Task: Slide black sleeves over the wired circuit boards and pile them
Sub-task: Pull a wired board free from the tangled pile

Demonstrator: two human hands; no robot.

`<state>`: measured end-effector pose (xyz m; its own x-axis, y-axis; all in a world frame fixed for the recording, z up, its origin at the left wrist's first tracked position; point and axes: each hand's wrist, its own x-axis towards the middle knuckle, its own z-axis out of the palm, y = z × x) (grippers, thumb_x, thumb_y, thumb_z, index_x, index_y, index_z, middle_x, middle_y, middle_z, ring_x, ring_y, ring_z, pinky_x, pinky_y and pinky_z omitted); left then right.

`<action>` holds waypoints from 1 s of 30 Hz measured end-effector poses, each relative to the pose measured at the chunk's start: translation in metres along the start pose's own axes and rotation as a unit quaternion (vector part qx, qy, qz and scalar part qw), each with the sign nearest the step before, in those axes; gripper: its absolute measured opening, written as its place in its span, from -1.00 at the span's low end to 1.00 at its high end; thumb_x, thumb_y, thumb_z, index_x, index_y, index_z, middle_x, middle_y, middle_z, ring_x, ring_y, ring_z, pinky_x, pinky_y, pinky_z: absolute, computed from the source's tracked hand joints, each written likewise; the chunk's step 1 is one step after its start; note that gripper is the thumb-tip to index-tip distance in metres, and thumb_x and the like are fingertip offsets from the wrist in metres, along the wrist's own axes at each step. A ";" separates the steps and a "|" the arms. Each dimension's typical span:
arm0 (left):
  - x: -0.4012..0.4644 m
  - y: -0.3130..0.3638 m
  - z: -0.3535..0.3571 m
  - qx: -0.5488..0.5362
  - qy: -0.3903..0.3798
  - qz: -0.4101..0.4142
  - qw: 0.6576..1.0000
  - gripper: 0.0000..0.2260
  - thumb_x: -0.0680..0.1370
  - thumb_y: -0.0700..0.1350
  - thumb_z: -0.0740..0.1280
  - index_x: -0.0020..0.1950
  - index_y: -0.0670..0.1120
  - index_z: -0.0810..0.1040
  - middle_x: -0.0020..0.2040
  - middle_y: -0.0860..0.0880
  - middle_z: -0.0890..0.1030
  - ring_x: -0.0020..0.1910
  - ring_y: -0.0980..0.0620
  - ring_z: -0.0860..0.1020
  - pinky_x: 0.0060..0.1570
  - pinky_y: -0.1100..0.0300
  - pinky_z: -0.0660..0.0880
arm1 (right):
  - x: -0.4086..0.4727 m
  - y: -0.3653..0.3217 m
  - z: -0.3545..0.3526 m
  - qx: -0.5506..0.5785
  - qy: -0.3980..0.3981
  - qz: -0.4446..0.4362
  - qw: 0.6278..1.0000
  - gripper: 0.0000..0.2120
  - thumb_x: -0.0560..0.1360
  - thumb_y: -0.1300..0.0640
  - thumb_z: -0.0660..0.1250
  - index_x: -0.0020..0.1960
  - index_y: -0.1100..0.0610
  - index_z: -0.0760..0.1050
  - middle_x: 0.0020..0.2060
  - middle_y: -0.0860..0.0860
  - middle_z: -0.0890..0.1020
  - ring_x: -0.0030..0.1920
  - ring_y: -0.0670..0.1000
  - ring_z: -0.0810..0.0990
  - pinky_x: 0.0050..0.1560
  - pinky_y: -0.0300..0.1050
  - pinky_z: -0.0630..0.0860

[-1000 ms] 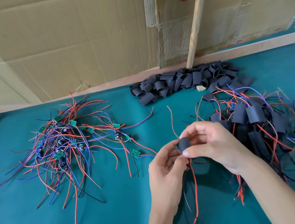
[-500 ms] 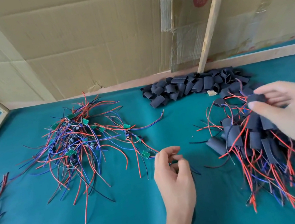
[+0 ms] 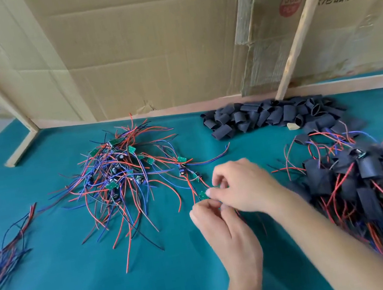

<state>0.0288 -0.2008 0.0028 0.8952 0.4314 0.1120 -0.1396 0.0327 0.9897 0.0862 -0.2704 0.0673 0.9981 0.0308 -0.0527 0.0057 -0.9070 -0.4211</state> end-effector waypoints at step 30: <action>0.004 -0.007 -0.004 -0.034 -0.159 -0.005 0.987 -0.74 0.59 -0.03 0.13 -0.18 -0.03 0.55 -0.49 -0.02 0.53 -0.46 0.08 0.47 -0.36 0.24 0.37 | -0.029 0.043 -0.064 0.195 -0.044 -0.042 0.979 -0.93 0.42 0.03 0.49 -0.11 0.00 0.69 -0.26 -0.07 0.73 -0.27 -0.15 0.63 -0.10 -0.05 0.60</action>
<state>0.0314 -0.1962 -0.0042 0.9826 0.1264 0.1359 -0.1490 0.1010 0.9837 0.0614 -0.3368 0.1090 0.9858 0.1510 -0.0734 0.0477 -0.6707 -0.7402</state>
